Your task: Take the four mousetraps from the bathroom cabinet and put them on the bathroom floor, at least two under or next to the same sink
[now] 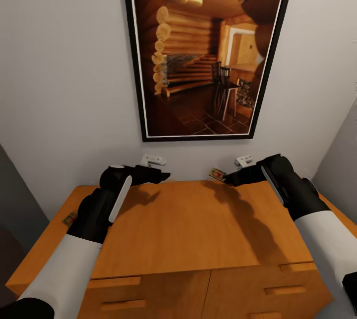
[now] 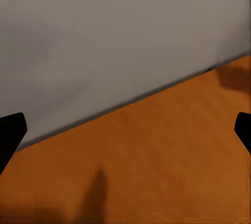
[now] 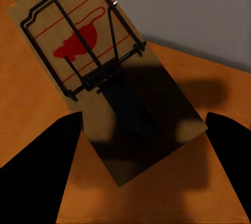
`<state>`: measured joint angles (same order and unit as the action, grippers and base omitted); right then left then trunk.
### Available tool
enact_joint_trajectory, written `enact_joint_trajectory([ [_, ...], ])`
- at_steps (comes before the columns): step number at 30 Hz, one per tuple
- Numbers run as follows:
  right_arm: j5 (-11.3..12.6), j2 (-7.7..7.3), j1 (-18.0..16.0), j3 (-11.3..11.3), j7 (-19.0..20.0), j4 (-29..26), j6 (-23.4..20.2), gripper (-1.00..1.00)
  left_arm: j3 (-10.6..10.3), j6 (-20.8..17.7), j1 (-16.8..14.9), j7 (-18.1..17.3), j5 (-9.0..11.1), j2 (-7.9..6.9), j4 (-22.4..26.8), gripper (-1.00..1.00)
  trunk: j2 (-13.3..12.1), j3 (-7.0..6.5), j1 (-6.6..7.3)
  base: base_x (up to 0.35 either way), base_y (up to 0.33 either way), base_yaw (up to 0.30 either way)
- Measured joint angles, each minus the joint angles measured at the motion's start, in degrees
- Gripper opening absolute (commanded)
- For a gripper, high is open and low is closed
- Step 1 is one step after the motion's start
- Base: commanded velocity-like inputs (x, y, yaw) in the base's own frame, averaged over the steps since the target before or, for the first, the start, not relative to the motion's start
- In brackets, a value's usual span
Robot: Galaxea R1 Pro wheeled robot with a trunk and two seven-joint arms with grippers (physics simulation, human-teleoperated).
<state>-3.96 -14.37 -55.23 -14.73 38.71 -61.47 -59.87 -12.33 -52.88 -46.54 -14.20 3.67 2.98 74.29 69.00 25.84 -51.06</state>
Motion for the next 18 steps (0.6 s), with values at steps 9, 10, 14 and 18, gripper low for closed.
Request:
enact_joint_trajectory([
  [9,-0.08,-0.01,0.0,-0.01,-0.01,0.0,0.0,-1.0,0.0,-0.07,0.0,-0.06,-0.05,-0.07,0.03,1.0,0.0,0.0,0.01,-0.201,0.0,0.0],
  [10,-0.09,-0.03,0.0,-0.01,0.0,0.0,0.0,-1.0,0.0,-0.07,0.0,-0.08,-0.06,-0.07,0.03,1.0,0.0,0.0,0.01,-0.058,0.0,0.0],
  [14,-0.04,-0.07,0.0,-0.01,0.01,0.0,0.0,-1.0,0.0,-0.06,0.0,-0.07,-0.06,-0.09,0.03,1.0,0.0,0.0,0.02,-0.027,0.0,0.0],
  [18,-0.05,-0.08,0.01,0.02,-0.03,0.0,0.0,-1.0,0.0,-0.06,0.0,-0.07,-0.07,-0.09,0.03,1.0,0.0,0.0,0.02,-0.009,0.0,0.0],
])
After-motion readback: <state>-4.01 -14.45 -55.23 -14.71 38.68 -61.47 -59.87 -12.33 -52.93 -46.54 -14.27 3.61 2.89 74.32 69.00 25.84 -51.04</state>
